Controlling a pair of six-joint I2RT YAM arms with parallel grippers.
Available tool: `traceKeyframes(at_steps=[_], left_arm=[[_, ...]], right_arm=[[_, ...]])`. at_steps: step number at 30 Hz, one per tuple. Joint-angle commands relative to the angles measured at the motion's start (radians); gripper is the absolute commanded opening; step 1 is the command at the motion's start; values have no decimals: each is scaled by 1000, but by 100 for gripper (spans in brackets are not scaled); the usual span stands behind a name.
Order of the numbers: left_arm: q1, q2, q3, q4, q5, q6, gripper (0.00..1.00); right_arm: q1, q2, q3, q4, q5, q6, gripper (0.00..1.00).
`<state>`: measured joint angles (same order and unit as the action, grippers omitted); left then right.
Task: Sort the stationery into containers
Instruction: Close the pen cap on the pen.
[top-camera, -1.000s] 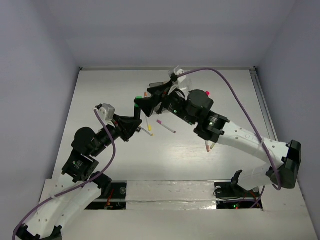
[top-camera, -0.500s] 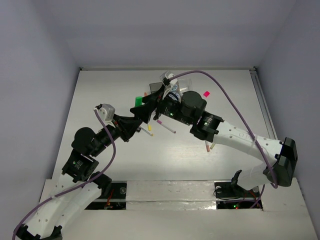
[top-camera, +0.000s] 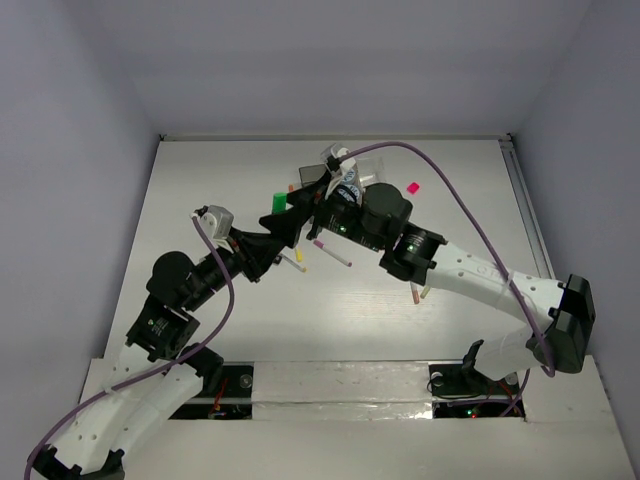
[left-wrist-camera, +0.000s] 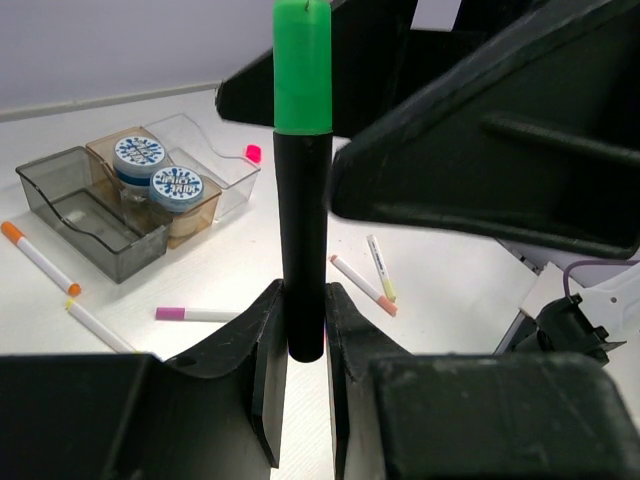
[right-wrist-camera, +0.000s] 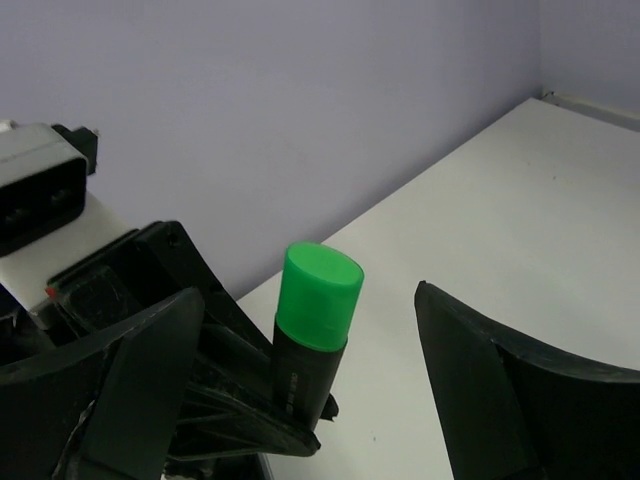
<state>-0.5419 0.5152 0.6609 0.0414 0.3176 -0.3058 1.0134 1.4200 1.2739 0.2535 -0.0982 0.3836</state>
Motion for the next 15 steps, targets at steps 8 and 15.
traceKeyframes(at_steps=[8,15], left_arm=[[-3,5,-3,57,9,-7,0],[-3,5,-4,60,17,-9,0]], right_arm=[[-6,7,100,69,46,-22,82],[-6,28,120,67,52,-18,71]])
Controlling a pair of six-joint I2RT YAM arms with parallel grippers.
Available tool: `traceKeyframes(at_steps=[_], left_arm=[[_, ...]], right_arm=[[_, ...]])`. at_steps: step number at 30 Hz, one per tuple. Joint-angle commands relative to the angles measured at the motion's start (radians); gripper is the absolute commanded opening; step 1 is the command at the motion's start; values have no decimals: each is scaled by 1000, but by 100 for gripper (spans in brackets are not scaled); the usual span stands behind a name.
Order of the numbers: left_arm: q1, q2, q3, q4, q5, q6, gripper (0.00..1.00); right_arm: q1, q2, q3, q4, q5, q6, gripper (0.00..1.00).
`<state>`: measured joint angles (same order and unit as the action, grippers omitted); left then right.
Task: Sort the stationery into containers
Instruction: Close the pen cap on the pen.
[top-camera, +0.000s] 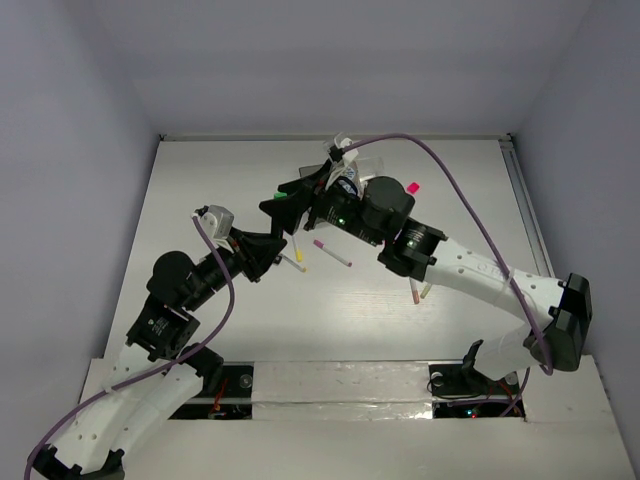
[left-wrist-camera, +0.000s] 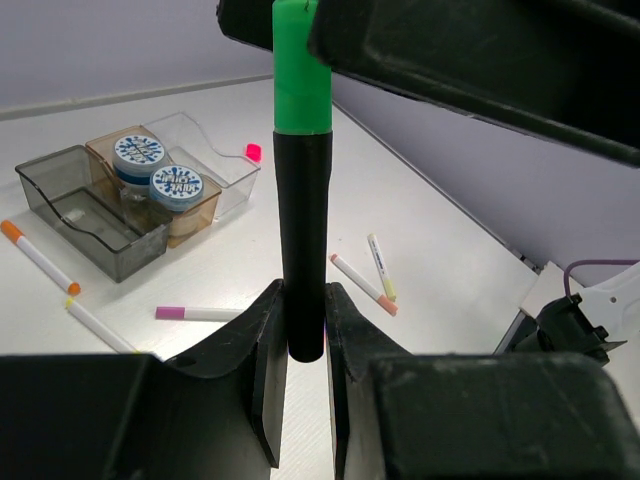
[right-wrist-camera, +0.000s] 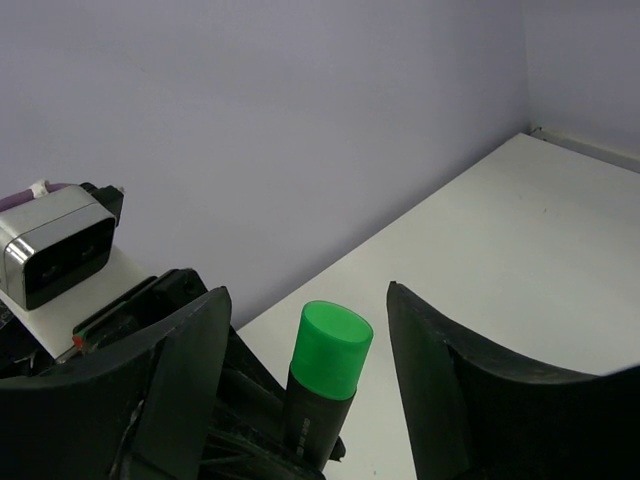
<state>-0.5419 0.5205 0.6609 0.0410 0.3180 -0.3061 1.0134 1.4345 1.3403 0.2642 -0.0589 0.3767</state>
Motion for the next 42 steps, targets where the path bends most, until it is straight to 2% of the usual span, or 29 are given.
traceKeyframes(at_steps=[1,20,27,32,35,36,39,42], left_arm=[[-3,-1,-4,59,15,-7,0],[-3,-1,-4,57,15,-8,0],[-12,-4,-3,57,10,-7,0],[-12,-7,-1,57,-3,-7,0],[-12,-11,6,59,-25,-4,0],[-12,-13,9,60,-34,-4,0],[-12,-16,28,63,-46,-1,0],[-12,-17,51,68,-59,8,0]], right_arm=[[-6,15,60,56,11,-12,68],[-6,69,91,81,24,21,57],[-6,73,86,78,25,28,35],[-6,69,63,81,22,39,24],[-6,73,43,84,4,51,13],[-6,72,28,87,-7,59,6],[-6,67,-4,92,-21,70,0],[-6,72,-58,105,-54,80,0]])
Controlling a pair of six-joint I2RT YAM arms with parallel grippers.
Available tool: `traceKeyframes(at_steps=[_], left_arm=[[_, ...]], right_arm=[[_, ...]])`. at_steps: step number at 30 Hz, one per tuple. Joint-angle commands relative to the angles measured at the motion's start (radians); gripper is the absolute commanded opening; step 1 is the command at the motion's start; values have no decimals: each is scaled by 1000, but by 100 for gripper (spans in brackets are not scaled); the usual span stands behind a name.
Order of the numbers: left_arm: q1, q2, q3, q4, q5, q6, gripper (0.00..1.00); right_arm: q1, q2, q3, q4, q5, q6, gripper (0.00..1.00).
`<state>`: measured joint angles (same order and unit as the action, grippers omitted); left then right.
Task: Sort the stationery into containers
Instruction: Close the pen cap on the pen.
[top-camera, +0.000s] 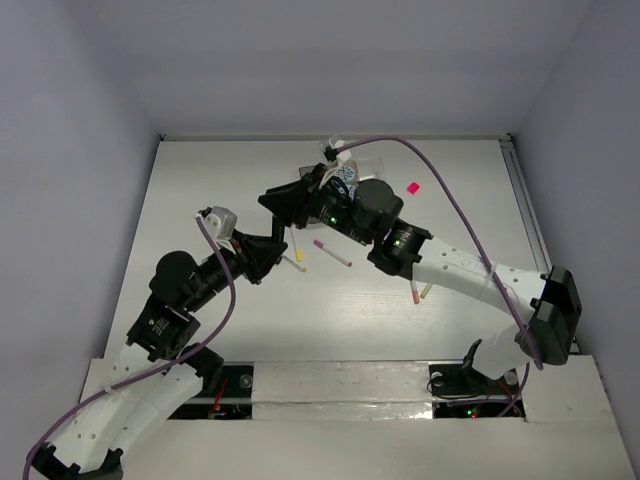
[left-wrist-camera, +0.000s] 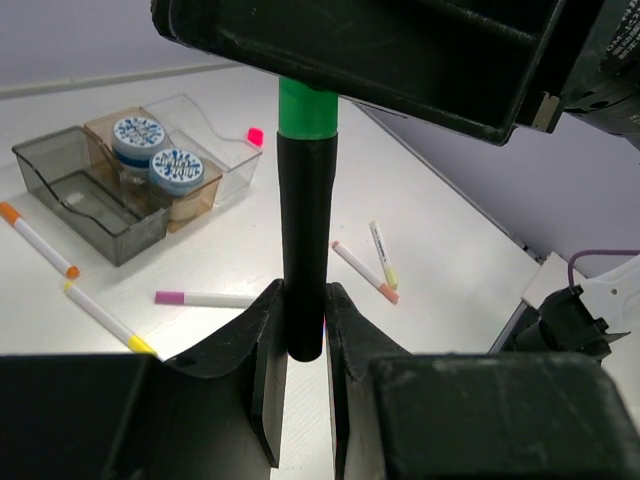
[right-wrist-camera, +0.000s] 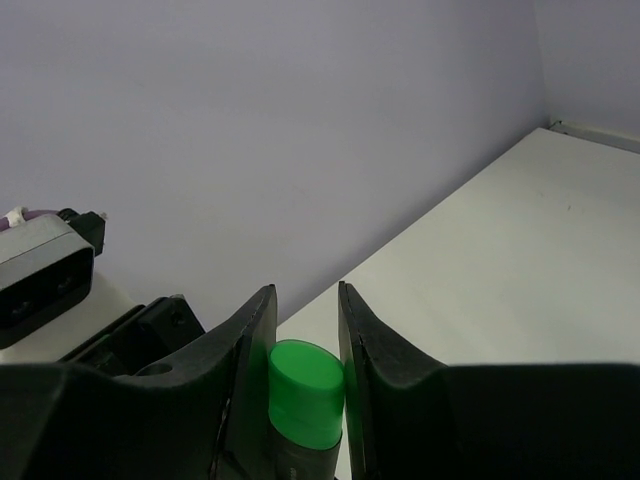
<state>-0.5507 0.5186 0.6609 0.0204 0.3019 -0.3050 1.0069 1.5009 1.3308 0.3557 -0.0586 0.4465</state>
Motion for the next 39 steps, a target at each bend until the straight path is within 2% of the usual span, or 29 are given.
traceKeyframes(at_steps=[1,7,16,39], left_arm=[[-3,-9,58,90,-44,12,0],[-3,23,146,93,-72,49,0],[-3,60,224,104,-109,83,0],[-3,103,307,119,-145,109,0]], right_arm=[[1,7,-74,20,-69,17,0],[1,22,-165,77,-121,57,0],[1,19,-257,109,-118,90,0],[76,64,-277,42,-35,87,0]])
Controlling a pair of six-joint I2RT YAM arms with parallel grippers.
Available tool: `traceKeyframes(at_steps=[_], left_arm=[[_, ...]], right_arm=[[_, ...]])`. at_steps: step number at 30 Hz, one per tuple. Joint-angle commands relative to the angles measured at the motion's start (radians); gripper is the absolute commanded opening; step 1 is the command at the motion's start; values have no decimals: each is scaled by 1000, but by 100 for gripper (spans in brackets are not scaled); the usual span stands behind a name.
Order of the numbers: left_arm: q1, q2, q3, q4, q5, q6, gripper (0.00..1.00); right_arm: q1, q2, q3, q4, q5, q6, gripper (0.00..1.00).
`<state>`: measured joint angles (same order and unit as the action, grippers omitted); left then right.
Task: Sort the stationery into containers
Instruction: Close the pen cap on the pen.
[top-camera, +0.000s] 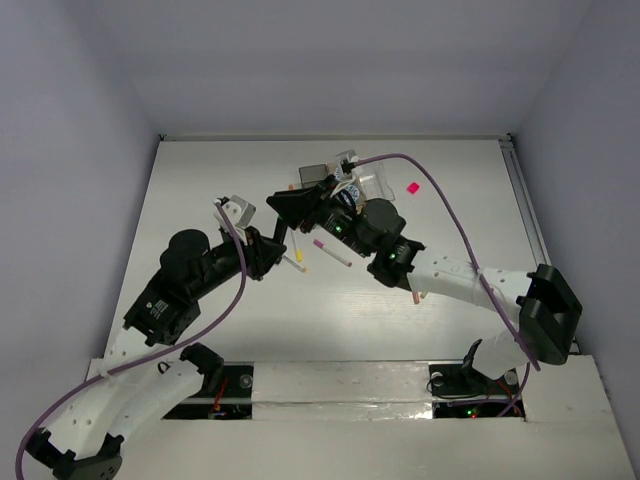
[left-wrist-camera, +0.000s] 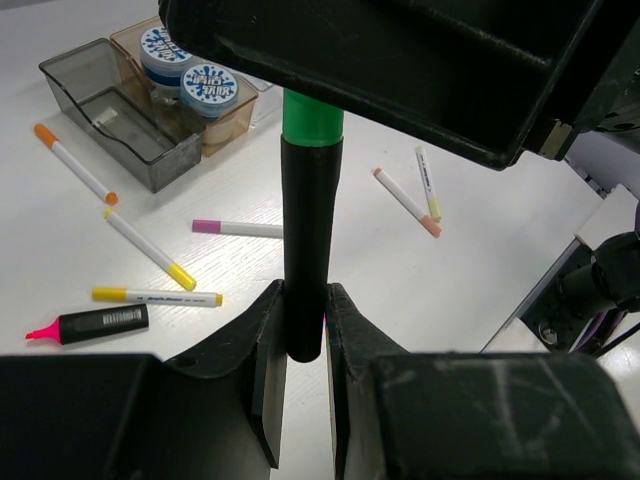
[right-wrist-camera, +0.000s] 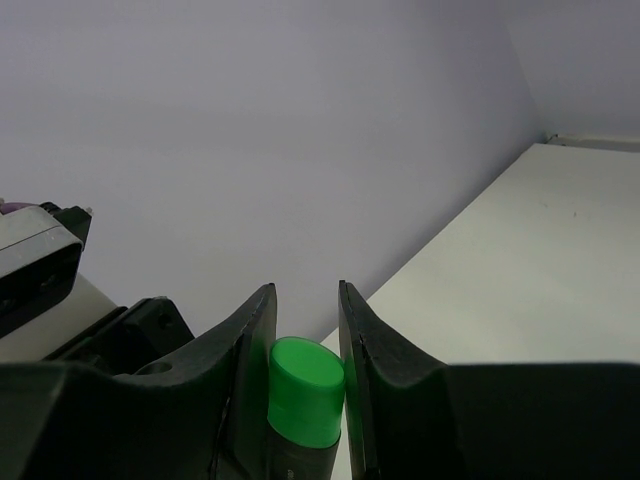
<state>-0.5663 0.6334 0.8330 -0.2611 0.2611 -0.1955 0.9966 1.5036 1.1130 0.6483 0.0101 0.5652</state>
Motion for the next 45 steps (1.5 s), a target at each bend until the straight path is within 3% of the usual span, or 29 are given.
traceKeyframes(at_steps=[1,13,20,21,22,25,32,40,45], left_arm=[[13,-11,138,401,-108,-1,0],[13,-11,132,395,-117,5,0],[13,-20,16,457,-51,-91,0],[13,-21,-9,461,-39,-113,0],[13,-23,-21,465,-25,-123,0],[13,-46,-77,485,-5,-166,0],[13,-77,-222,554,29,-268,0],[13,-87,-305,594,29,-315,0],[3,-57,-333,631,21,-341,0]], right_arm=[[86,55,-62,-251,-98,-34,0],[97,54,-73,-271,-69,-51,0],[86,7,-50,-250,-52,-13,1],[77,3,-44,-245,-47,-5,7],[77,-2,-36,-242,-39,8,20],[68,-20,1,-227,-16,21,36],[47,-42,68,-191,71,18,42],[-4,-57,93,-165,87,44,82],[-36,-115,148,-186,71,10,97]])
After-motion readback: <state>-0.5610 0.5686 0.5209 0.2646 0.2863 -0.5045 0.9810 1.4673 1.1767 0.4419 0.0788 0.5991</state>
